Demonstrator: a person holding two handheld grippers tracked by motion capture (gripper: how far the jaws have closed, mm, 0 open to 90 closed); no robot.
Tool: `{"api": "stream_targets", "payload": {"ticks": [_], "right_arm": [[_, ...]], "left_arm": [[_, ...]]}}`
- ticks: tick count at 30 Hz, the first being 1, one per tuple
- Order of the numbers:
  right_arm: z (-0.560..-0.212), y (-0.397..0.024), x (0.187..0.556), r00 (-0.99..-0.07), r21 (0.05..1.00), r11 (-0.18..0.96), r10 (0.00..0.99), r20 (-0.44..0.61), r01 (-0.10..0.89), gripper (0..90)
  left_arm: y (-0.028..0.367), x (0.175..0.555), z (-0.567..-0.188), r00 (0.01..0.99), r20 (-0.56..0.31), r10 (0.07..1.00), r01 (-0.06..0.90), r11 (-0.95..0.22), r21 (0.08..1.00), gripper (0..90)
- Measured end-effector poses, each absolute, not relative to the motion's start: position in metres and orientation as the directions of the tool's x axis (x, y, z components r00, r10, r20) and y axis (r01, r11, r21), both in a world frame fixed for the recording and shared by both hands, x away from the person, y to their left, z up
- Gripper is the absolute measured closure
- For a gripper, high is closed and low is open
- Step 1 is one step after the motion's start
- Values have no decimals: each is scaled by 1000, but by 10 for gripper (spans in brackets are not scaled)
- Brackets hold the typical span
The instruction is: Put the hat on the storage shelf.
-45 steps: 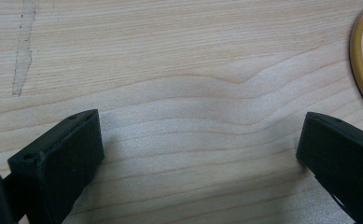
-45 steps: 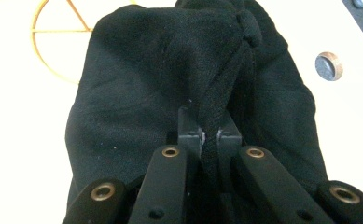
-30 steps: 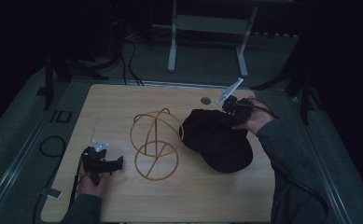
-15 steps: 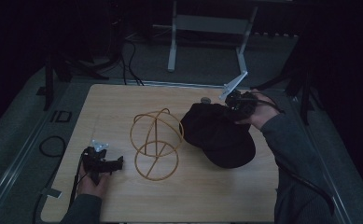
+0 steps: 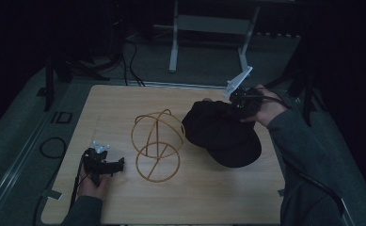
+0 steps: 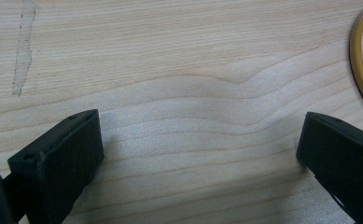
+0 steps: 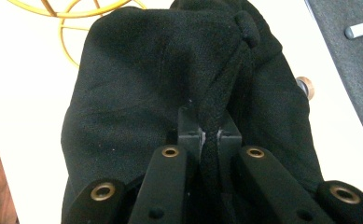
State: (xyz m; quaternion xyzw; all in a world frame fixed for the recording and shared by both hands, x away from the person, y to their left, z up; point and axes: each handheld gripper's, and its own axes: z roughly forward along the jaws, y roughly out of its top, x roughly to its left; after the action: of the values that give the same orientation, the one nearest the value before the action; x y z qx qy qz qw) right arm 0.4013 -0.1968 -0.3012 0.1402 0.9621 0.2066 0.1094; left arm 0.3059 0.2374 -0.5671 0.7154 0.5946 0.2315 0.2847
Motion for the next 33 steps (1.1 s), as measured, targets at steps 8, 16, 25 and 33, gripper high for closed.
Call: {"api": "stream_targets", "payload": {"ticks": [8,16,25,33], "right_arm": [[-287,-200,400,-933,426,878,317,-170,220,854],[-279,-200,399,-934,431,878,308,-179,207,854],[-271,-200,398,-935,465,866,299,-188,184,852],[-265,-201,398,-940,472,864,291,-179,178,851]], "left_arm": [[237,306,-567,185,-8,983,719,-130,683,2],[237,306,-567,186,-7,983,719,-131,683,2],[237,306,-567,186,-7,983,719,-131,683,2],[237,306,-567,186,-7,983,719,-131,683,2]]}}
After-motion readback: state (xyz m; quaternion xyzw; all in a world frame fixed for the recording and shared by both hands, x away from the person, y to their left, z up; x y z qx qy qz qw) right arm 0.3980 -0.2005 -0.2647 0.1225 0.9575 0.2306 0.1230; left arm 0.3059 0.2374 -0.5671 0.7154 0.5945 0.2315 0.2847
